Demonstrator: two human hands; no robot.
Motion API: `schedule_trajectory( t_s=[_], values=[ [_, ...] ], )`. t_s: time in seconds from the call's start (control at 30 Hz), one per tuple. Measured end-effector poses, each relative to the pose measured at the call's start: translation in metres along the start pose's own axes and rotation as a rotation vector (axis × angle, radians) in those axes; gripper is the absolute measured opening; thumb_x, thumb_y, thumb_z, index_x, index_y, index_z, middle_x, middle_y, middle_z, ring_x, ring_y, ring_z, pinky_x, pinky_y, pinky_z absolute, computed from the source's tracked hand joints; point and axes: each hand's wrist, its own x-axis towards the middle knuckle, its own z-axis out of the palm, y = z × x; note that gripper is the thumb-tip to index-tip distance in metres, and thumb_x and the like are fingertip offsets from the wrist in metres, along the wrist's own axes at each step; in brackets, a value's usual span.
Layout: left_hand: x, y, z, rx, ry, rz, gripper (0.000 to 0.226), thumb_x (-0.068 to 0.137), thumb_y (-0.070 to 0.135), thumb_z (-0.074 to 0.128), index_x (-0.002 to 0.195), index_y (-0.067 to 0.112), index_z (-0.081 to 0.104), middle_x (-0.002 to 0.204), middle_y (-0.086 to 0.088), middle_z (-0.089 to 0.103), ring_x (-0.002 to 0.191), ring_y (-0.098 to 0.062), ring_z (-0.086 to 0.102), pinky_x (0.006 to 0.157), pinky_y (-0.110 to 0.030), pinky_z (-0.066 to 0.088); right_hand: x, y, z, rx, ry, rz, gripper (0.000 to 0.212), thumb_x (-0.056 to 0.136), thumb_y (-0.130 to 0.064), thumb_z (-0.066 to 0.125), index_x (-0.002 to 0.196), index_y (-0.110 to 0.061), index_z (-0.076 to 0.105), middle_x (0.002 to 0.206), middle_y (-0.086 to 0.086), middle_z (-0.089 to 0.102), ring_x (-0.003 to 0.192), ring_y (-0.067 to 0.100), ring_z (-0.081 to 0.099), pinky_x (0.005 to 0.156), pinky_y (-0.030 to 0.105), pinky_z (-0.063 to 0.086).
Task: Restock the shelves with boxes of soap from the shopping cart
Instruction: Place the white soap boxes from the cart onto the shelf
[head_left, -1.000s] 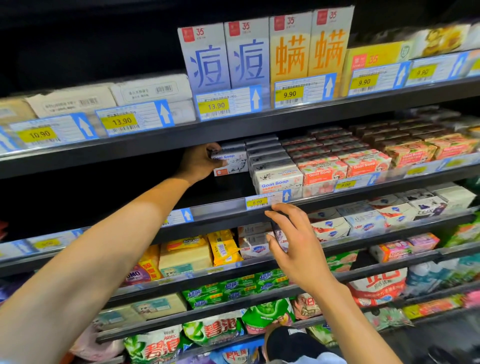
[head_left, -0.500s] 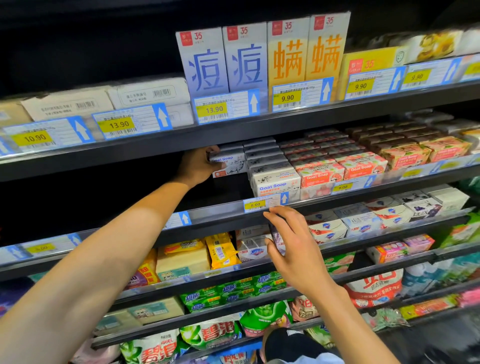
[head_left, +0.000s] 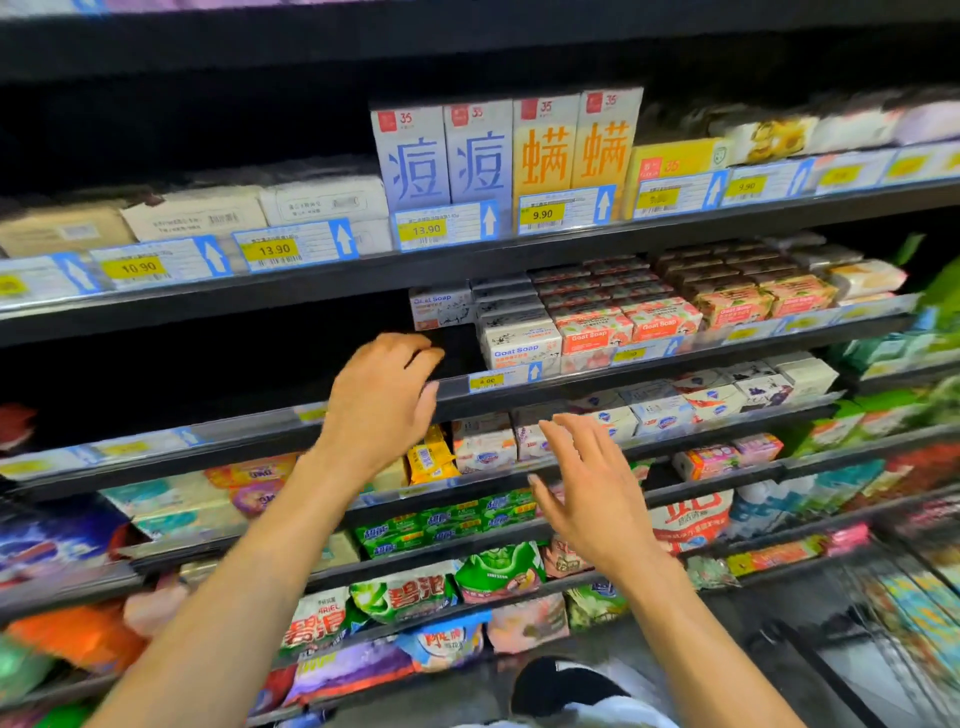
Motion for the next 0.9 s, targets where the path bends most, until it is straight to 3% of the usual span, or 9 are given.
schedule_trajectory(
  t_s=[0.1, 0.27, 0.43, 0.7, 0.9],
  values=[
    [-0.042, 0.033, 0.0, -0.078, -0.013, 0.033, 0.048, 0.091, 0.035, 0.062, 0.134, 0.012, 0.06, 0.13, -0.006, 0.06, 0.121, -0.025, 0.054, 0.103, -0.04, 0.047, -0.037, 0.003, -0.022, -0.028, -0.053, 0.075, 0.063, 0.096, -0.05, 0.054, 0.147, -0.013, 0.048, 0.149, 0.008, 0.048, 0.141, 0.03, 0.041, 0.119, 0.048, 0.035],
    [-0.092, 0.094, 0.024, -0.156, -0.216, 0.097, 0.06, 0.09, 0.045, 0.062, 0.141, 0.016, 0.053, 0.143, -0.008, 0.052, 0.132, -0.029, 0.046, 0.114, -0.046, 0.038, -0.094, 0.024, -0.047, -0.055, -0.113, 0.222, 0.065, 0.093, -0.054, 0.049, 0.141, -0.01, 0.055, 0.144, 0.009, 0.053, 0.137, 0.032, 0.045, 0.116, 0.049, 0.038],
    [-0.111, 0.168, 0.037, -0.218, -0.317, 0.185, 0.063, 0.09, 0.05, 0.046, 0.145, 0.02, 0.049, 0.149, -0.007, 0.046, 0.138, -0.031, 0.043, 0.117, -0.049, 0.033, -0.158, 0.058, -0.076, -0.085, -0.102, 0.36, 0.067, 0.089, -0.051, 0.056, 0.141, -0.01, 0.055, 0.144, 0.01, 0.052, 0.137, 0.033, 0.046, 0.118, 0.048, 0.036],
    [-0.107, 0.318, 0.05, -0.269, -0.39, 0.387, 0.064, 0.093, 0.054, 0.045, 0.148, 0.022, 0.042, 0.153, -0.004, 0.041, 0.142, -0.029, 0.036, 0.118, -0.047, 0.028, -0.272, 0.151, -0.128, -0.076, -0.073, 0.612, 0.065, 0.087, -0.052, 0.058, 0.138, -0.011, 0.058, 0.14, 0.007, 0.053, 0.133, 0.03, 0.047, 0.116, 0.048, 0.037],
    [-0.092, 0.465, 0.063, -0.285, -0.405, 0.469, 0.06, 0.089, 0.051, 0.055, 0.14, 0.018, 0.055, 0.142, -0.011, 0.052, 0.132, -0.033, 0.047, 0.116, -0.047, 0.031, -0.363, 0.246, -0.187, -0.161, -0.068, 0.754, 0.067, 0.084, -0.053, 0.059, 0.136, -0.011, 0.058, 0.137, 0.01, 0.054, 0.131, 0.034, 0.049, 0.117, 0.049, 0.035]
  ],
)
